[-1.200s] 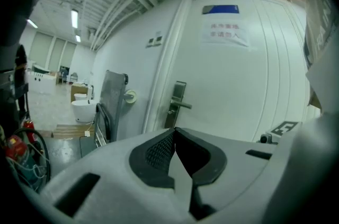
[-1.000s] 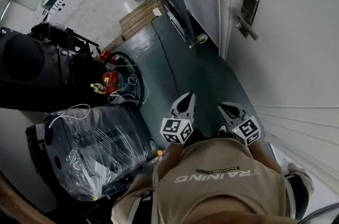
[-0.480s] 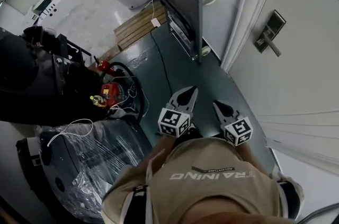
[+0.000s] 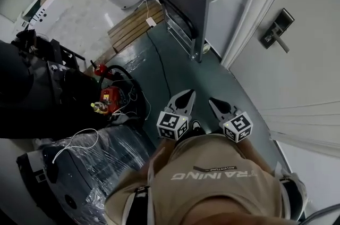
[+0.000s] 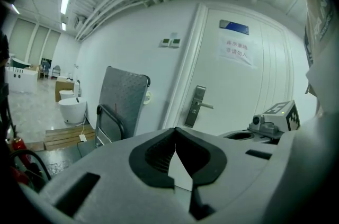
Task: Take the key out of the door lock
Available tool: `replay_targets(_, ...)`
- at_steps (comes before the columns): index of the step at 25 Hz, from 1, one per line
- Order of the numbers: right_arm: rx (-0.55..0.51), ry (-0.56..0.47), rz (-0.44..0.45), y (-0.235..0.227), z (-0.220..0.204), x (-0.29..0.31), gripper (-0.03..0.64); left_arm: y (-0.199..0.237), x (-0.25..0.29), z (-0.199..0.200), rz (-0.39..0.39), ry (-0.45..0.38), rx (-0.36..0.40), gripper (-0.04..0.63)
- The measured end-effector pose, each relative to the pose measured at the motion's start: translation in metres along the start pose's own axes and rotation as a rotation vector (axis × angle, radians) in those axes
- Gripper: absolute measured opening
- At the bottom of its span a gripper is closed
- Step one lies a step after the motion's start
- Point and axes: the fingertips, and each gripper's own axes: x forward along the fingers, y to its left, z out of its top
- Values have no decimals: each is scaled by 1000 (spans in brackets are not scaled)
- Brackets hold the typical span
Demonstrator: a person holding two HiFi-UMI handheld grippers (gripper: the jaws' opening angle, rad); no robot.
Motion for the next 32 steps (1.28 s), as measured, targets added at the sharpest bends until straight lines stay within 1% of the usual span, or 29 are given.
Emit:
replay_targets(3, -9, 11, -18, 0, 1, 2, 15, 2, 3, -1, -31, -7, -23, 6)
replay_targets(5, -12, 32, -53, -6, -6, 1, 15, 6, 6, 1, -38, -7, -31, 6)
replay_targets(7, -15, 60, -92, -11, -15, 1, 15, 6, 8, 3, -59, 1, -22, 6)
replay_targets(8, -11, 65, -98, -11, -17, 0, 15, 5, 9, 4, -73, 7, -10, 6)
replay_targets(11, 24, 52, -87, -7, -21, 2, 15, 4, 12, 2, -104, 33, 21, 6)
replay_targets(14, 73, 62, -83, -13, -30, 10, 15, 4, 16, -3, -114, 53, 22, 6)
replay_targets(16, 96, 53, -76, -21, -29, 17, 15, 8, 20, -8, -105, 71, 14, 6)
replay_targets(18, 89, 32, -78, -33, -21, 23, 14, 13, 25, -8, -96, 80, 0, 6)
replay_targets(20, 50, 11, -98, -41, -11, 25, 15, 12, 25, -1, -110, 63, 20, 6)
replay_targets(23, -48, -12, -167, -47, 7, 22, 15, 14, 23, 15, -127, 39, 92, 6)
replay_targets(26, -111, -33, -271, -63, 25, -1, 15, 11, 36, 25, -158, 18, 103, 6)
replay_targets(29, -118, -13, -374, -91, 24, -29, 15, 2, 58, 28, -200, 8, 102, 6)
replay_targets(32, -92, 1, -444, -125, 20, -47, 15, -5, 87, 22, -224, 38, 74, 6)
